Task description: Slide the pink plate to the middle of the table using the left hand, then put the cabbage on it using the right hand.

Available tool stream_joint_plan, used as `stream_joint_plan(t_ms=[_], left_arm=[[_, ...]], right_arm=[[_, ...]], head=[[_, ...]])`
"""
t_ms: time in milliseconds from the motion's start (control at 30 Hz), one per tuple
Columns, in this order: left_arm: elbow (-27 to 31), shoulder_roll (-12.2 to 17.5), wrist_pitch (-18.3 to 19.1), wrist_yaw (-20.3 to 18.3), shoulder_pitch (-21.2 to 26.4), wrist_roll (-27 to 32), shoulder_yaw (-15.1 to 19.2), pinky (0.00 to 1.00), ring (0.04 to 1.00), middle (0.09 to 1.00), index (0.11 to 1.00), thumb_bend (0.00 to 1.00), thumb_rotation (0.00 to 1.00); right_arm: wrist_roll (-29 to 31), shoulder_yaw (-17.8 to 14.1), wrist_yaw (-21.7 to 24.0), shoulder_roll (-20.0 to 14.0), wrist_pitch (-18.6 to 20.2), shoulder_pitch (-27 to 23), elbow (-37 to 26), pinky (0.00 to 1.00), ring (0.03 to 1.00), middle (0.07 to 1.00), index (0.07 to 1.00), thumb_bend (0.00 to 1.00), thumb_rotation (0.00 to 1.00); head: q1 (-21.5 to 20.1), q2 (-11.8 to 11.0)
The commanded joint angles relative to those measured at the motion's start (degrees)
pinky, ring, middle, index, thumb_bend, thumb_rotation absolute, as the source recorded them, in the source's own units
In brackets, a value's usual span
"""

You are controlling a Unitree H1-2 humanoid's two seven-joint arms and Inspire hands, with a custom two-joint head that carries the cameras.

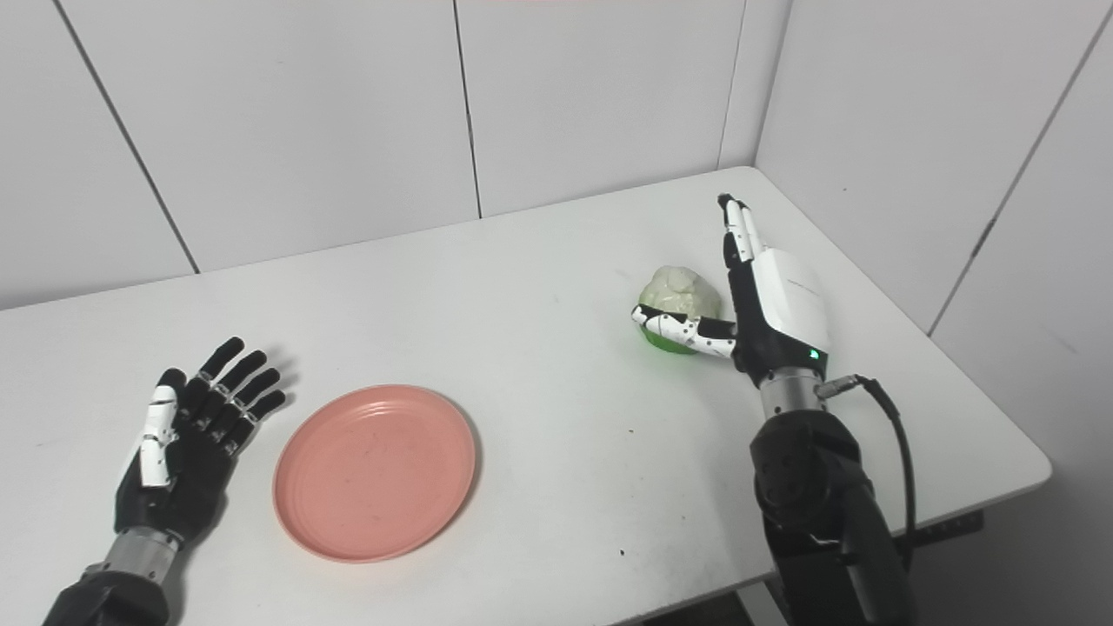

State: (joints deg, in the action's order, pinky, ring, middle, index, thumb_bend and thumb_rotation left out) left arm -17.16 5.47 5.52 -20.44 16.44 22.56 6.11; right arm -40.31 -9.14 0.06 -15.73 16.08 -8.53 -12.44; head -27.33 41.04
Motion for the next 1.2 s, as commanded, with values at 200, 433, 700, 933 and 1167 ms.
stream_joint_plan(t_ms=[200, 433, 700, 933, 1167], left_arm=[[-2.5, 1.4, 3.7, 0.9, -2.0, 0.4, 0.3, 0.81, 0.824, 0.840, 0.833, 0.45, 1.00], [-2.5, 2.1, 4.0, 0.9, -2.0, 0.7, 0.4, 0.80, 0.819, 0.835, 0.827, 0.45, 1.00], [-2.8, 2.4, 4.2, 0.7, -2.0, 0.9, 0.8, 0.79, 0.822, 0.837, 0.830, 0.44, 1.00], [-3.2, 2.6, 3.9, 0.0, -2.0, 1.0, 0.8, 0.80, 0.829, 0.843, 0.835, 0.44, 1.00], [-3.1, 2.8, 4.1, -0.1, -2.0, 0.9, 0.9, 0.80, 0.826, 0.838, 0.828, 0.45, 1.00]], right_arm=[[2.8, 0.0, -2.4, -1.5, 0.1, -3.6, 3.0, 0.76, 0.941, 1.000, 1.000, 1.00, 0.57], [5.4, 0.1, -2.6, -1.8, 0.4, -5.7, 6.9, 0.77, 0.933, 1.000, 1.000, 1.00, 0.57], [7.1, 0.7, -2.9, -2.1, 0.4, -7.4, 9.6, 0.78, 0.936, 1.000, 1.000, 1.00, 0.55], [6.6, 1.8, -3.5, -2.5, 0.5, -8.3, 11.2, 0.76, 0.919, 1.000, 1.000, 1.00, 0.57], [6.2, 2.7, -3.9, -3.5, 1.4, -8.7, 12.5, 0.77, 0.920, 0.996, 1.000, 1.00, 0.58]], head=[[0.1, 0.2], [-0.7, 0.3], [-0.9, 0.4], [-1.2, 0.6], [-1.2, 0.7]])
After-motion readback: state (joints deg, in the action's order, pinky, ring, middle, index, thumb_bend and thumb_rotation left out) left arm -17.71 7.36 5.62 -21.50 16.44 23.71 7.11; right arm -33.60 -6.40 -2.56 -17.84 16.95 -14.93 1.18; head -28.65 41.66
